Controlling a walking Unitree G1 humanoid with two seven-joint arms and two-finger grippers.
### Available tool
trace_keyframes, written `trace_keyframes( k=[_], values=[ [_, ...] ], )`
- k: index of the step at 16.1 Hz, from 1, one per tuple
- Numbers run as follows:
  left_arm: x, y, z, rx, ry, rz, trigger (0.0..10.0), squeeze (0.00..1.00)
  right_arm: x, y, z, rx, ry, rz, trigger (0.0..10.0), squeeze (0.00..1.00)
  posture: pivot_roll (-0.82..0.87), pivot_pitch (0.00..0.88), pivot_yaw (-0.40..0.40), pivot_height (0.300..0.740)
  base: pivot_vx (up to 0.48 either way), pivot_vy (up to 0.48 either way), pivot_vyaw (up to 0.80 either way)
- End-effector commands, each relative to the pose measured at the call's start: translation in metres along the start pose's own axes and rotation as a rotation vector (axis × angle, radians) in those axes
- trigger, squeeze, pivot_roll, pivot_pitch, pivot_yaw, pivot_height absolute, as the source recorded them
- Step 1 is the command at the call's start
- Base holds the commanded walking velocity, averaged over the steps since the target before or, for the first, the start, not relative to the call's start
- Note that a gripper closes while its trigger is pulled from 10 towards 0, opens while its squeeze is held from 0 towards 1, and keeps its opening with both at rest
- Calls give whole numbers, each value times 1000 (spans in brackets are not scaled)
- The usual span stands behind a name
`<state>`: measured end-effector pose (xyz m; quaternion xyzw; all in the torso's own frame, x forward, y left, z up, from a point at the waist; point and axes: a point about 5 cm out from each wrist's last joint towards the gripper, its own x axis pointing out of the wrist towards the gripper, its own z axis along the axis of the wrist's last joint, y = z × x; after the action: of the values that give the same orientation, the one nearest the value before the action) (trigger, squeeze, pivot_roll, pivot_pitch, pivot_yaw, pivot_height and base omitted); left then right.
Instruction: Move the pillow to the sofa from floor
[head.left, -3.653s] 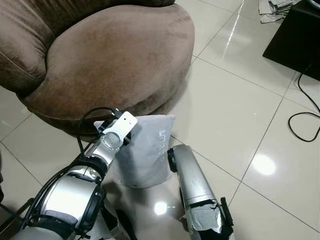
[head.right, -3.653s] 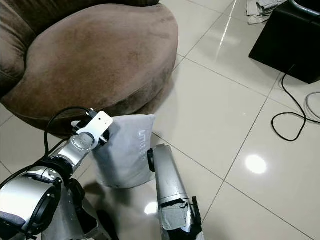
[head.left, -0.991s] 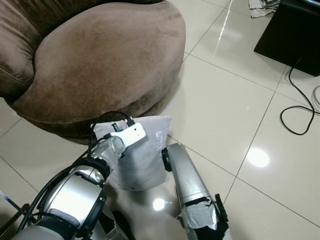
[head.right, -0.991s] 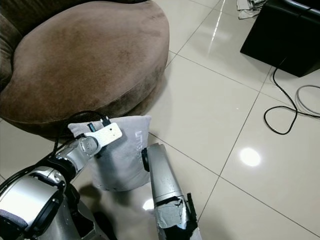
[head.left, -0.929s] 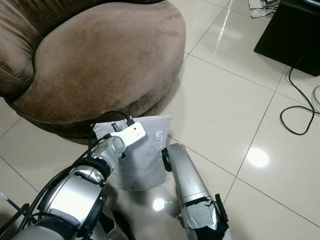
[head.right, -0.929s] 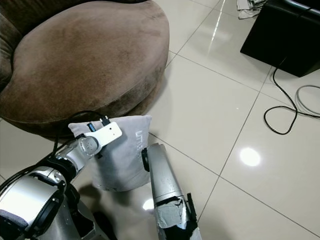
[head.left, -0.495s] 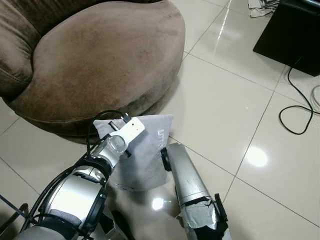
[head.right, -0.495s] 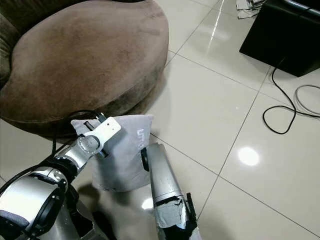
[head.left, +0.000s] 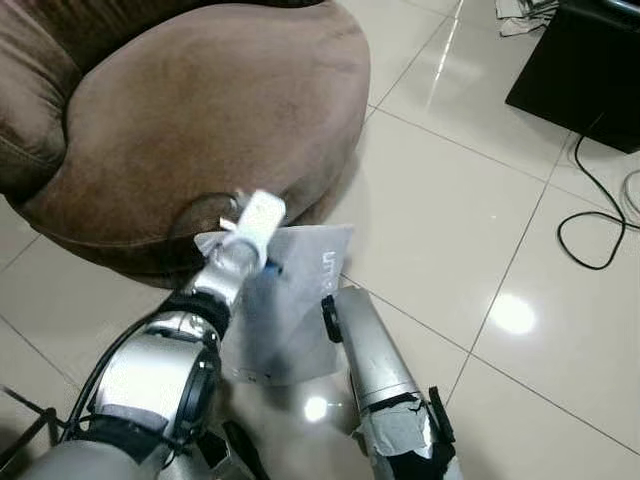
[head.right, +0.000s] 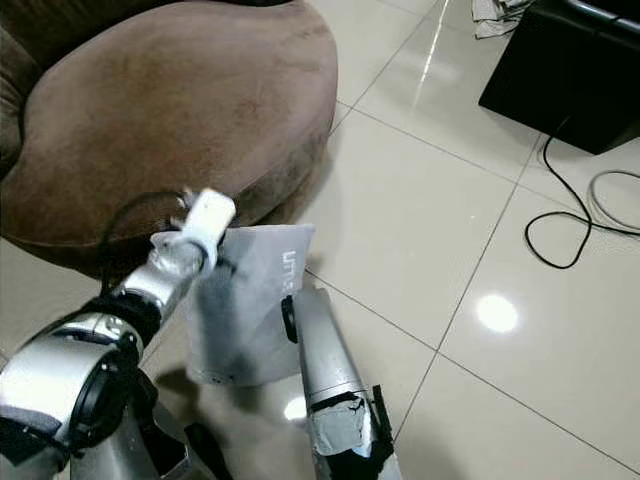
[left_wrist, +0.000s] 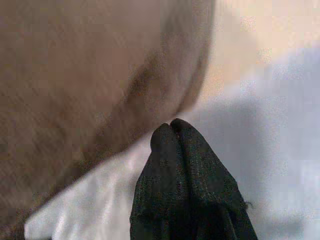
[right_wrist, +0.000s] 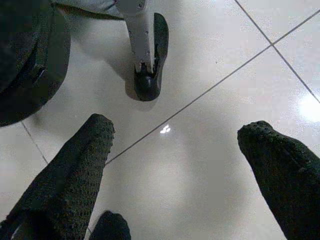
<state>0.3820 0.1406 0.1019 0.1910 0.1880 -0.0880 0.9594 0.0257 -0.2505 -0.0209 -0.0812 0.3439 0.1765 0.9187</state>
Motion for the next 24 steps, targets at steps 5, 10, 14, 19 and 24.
trace_keyframes(
  k=[5,10,14,19,24],
  values=[
    [-2,-5,-6,-141,-66,-45,10000,0,17,7,-5,14,-22,13,10000,55,-508,171,76,480,0,0,0],
    [-3,3,-17,-72,-3,38,10000,0,31,7,0,-5,-53,37,10000,55,-470,152,71,480,0,0,0],
    [-4,15,-17,276,30,138,10000,1000,37,8,2,-10,-58,23,10000,55,-475,157,80,480,0,0,0],
    [-6,9,-34,412,102,28,10000,1000,43,10,4,7,-84,-4,10000,55,-464,157,96,480,0,0,0],
    [-9,1,-52,570,165,-40,10000,1000,27,-19,64,-83,-222,-76,10000,0,-498,193,44,480,0,0,0]
  ],
)
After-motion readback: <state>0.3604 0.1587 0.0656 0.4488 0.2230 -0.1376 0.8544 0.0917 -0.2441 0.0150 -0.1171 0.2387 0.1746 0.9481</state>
